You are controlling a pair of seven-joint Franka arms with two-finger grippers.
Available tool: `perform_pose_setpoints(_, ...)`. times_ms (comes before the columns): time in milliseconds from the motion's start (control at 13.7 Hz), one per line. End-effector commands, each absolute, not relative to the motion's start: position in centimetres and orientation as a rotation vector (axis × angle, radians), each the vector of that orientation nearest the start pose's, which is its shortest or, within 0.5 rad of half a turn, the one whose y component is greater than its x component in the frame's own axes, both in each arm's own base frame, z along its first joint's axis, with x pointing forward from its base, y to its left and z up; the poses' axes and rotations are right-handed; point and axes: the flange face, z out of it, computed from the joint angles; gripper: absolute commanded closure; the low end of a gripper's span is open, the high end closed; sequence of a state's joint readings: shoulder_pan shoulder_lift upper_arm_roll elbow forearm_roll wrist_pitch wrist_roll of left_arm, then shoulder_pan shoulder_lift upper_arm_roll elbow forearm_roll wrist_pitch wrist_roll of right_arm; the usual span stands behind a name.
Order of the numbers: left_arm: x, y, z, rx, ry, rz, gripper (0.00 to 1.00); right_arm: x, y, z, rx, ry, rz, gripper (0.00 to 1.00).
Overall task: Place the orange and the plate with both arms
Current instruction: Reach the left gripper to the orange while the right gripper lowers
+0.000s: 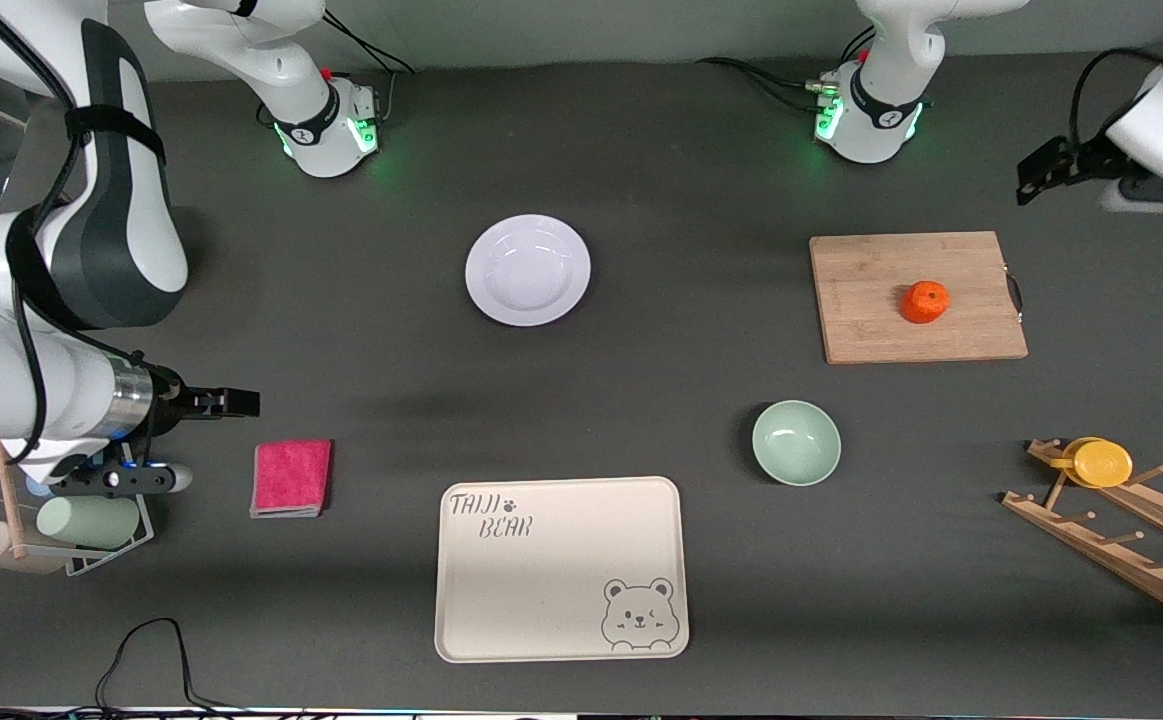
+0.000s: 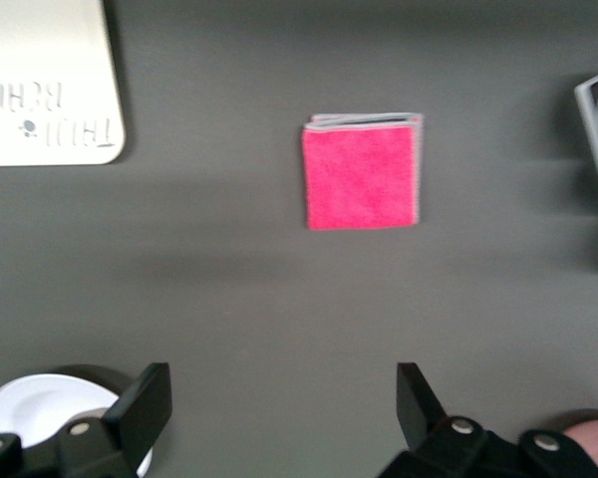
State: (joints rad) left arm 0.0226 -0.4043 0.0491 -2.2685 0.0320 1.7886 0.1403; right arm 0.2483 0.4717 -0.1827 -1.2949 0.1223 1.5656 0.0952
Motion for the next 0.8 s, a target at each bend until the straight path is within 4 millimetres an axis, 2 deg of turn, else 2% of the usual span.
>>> perform_pose_setpoints(0, 41.6, 3.5, 44.6, -3.122, 0.165, 0.109, 0.00, 68.8, 9.5, 45.2, -3.025, 0.157, 0.257, 0.00)
perform_pose_setpoints(220, 40.7, 3.3, 37.7, -3.121, 0.194, 0.044, 0.00, 70.5, 10.4, 43.0, -2.947, 0.177, 0.170, 0.00)
perform_pose_setpoints(512, 39.9, 3.1, 30.9, -3.120, 0.204, 0.020, 0.00, 71.0, 10.8, 41.2, -2.932, 0.189, 0.158, 0.00)
perform_pose_setpoints(585, 39.9, 3.1, 29.5, -3.118, 0.208, 0.011, 0.00, 70.9, 11.1, 41.1, -2.859, 0.213, 0.176, 0.00)
perform_pose_setpoints(732, 39.9, 3.1, 27.1, -3.113, 0.220, 0.011, 0.00, 70.0, 10.7, 38.4, -2.674, 0.320, 0.280, 0.00)
